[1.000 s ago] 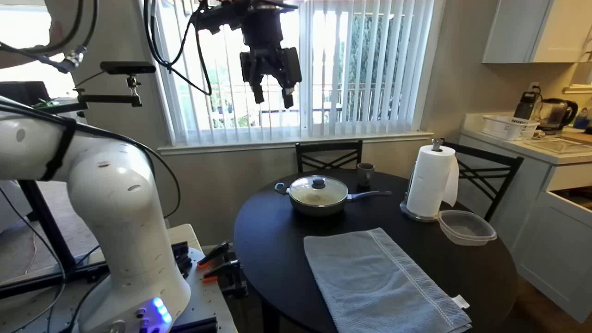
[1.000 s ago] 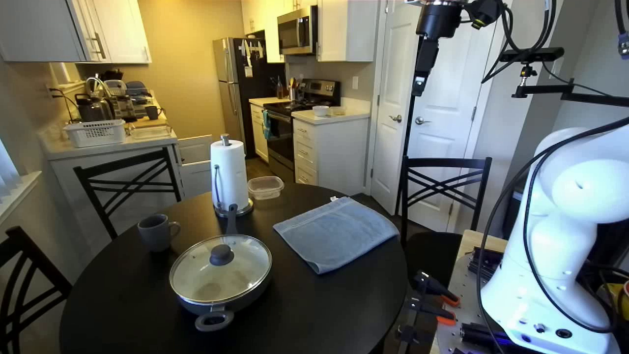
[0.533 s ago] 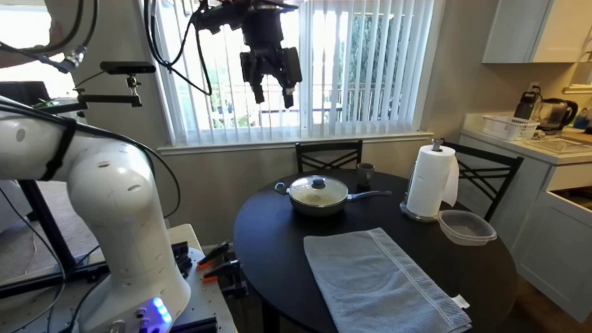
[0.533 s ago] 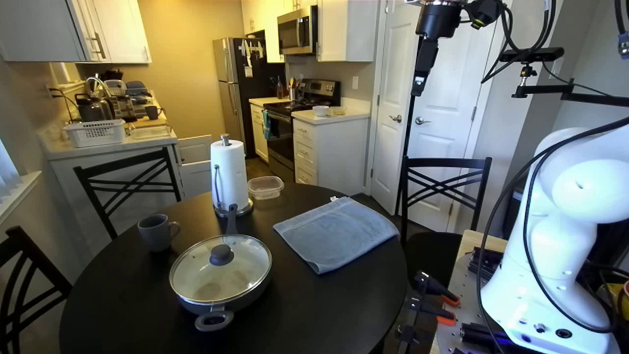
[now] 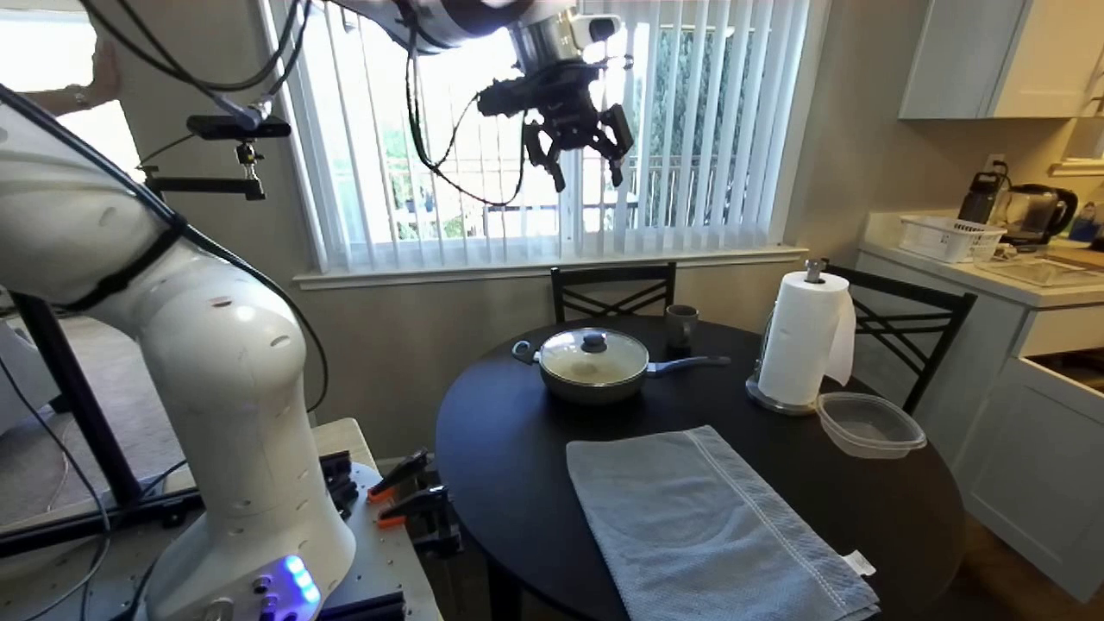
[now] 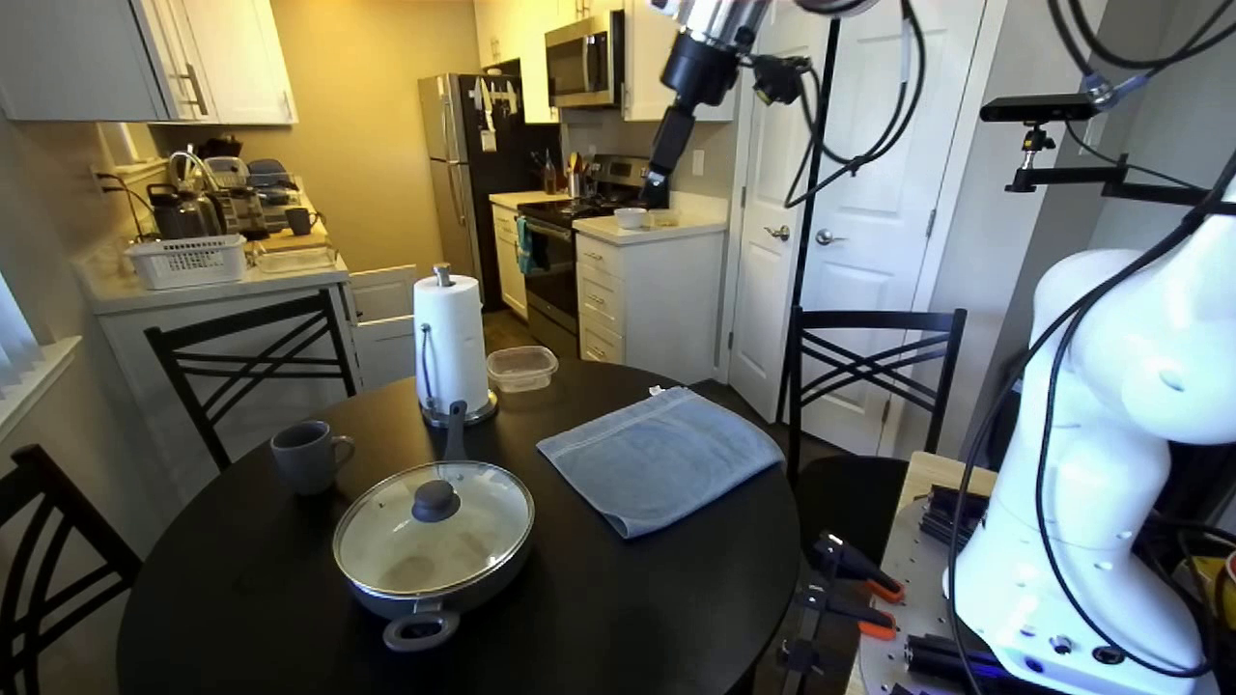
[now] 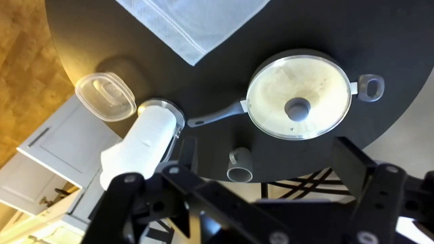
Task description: Pick up the clear pan lid and put it on the blue towel
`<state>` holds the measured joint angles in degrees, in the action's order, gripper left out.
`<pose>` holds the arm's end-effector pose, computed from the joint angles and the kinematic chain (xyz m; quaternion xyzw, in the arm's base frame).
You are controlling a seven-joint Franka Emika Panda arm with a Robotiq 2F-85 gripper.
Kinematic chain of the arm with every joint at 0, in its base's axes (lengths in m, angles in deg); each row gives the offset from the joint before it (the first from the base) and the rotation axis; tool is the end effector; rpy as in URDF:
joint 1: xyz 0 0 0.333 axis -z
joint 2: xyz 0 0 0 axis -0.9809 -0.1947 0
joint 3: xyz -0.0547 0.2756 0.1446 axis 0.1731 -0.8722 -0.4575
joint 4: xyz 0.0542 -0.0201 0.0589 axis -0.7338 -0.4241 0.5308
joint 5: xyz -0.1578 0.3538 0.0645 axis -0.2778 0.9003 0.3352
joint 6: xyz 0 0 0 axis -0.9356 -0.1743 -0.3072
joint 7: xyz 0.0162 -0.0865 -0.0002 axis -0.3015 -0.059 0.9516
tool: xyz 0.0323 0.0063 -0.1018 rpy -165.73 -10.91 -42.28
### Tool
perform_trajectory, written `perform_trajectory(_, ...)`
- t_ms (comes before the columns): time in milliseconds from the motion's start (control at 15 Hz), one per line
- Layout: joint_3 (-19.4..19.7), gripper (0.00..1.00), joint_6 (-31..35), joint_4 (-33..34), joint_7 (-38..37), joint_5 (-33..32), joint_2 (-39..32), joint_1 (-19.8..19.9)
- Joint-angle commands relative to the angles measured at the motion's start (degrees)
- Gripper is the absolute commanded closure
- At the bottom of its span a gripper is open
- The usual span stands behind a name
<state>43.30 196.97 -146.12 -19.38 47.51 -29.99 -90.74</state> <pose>0.4143 0.0284 0.5660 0.9515 0.2314 0.1993 0.0373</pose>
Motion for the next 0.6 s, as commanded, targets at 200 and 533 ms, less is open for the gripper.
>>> perform_trajectory(200,-3.8,0.00,1.7,15.8,10.4,8.7,-24.3,-4.0)
perform_trajectory(533,-7.2,0.00,2.6,16.5,11.0,10.2,-26.1,-1.4)
